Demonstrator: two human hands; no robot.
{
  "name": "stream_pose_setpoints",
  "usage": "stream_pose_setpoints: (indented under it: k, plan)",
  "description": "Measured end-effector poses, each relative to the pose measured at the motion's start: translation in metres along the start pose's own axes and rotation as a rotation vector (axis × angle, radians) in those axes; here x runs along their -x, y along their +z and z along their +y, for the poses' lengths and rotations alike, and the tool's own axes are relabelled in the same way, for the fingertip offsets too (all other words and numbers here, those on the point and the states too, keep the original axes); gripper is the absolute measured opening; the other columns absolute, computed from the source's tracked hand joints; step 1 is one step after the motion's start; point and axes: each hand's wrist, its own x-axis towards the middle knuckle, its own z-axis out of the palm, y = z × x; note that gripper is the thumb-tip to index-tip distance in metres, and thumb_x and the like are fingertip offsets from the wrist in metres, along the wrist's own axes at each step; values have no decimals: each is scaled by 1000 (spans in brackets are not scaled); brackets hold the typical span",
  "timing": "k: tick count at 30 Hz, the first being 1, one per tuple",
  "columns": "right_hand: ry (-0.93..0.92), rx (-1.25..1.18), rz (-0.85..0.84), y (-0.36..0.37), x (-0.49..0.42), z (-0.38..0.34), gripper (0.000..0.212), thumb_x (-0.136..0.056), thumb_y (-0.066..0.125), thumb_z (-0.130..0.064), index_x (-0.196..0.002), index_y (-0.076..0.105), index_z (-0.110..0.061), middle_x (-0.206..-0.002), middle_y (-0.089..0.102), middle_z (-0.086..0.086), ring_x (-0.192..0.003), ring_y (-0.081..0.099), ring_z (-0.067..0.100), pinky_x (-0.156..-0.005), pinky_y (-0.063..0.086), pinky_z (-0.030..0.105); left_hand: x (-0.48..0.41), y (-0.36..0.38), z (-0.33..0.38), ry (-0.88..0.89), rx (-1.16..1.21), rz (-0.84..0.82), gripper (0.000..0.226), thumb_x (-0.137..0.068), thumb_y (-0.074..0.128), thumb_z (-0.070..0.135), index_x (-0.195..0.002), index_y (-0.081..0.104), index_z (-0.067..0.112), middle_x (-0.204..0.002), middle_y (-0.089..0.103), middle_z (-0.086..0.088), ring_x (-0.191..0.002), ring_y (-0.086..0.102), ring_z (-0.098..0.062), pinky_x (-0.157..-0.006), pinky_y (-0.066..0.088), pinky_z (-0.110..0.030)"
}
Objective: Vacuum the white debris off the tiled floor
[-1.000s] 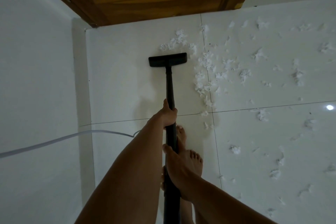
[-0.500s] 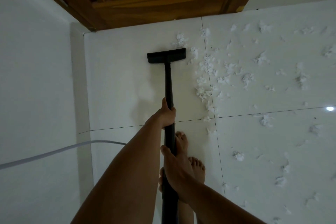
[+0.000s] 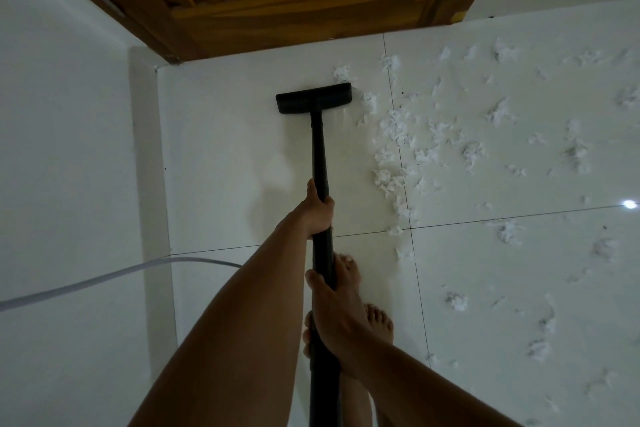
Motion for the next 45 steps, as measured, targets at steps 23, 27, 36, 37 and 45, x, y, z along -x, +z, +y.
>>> stream_pose_setpoints:
  k: [23,27,36,37,45]
  plan:
    - [-8,32,60,-16,40,-10,47,-108,45,-29,-148,26,-42,-67,50,8,-36,49,7,-35,46,15,8,24,7,-12,-170,-77,74,-106,32,45,-159,-20,41,-123,68,-19,-107,69,-33,-101,53,-51]
    - [-42,20,75,-11,23,-16,30,-108,43,-26,-136,37,-33,-66,48,5,-30,45,2,-35,43,14,-1,14,17,10,-190,-71,73,-107,31,45,-159,-21,39,-121,69,-17,-107,69,-32,-101,54,-51]
    - [-11,-48,71,-6,-12,-27,34,-106,46,-30,-138,35,-35,-67,52,8,-39,51,12,-39,48,24,-19,1,40,23,-138,-56,72,-109,32,40,-160,-19,38,-112,70,-17,-103,71,-32,-101,54,-50]
    - [-6,-61,73,-5,-15,-28,35,-106,46,-31,-138,35,-36,-67,52,9,-40,51,13,-40,49,25,-20,0,43,24,-136,-56,72,-109,32,40,-160,-19,38,-112,70,-17,-103,71,-32,-101,54,-50]
    - [-36,-35,101,-2,-16,-27,39,-105,48,-30,-141,36,-33,-69,52,11,-39,50,14,-39,48,23,-14,-3,48,29,-84,-49,71,-109,33,39,-162,-14,37,-100,66,-12,-101,72,-31,-100,56,-48]
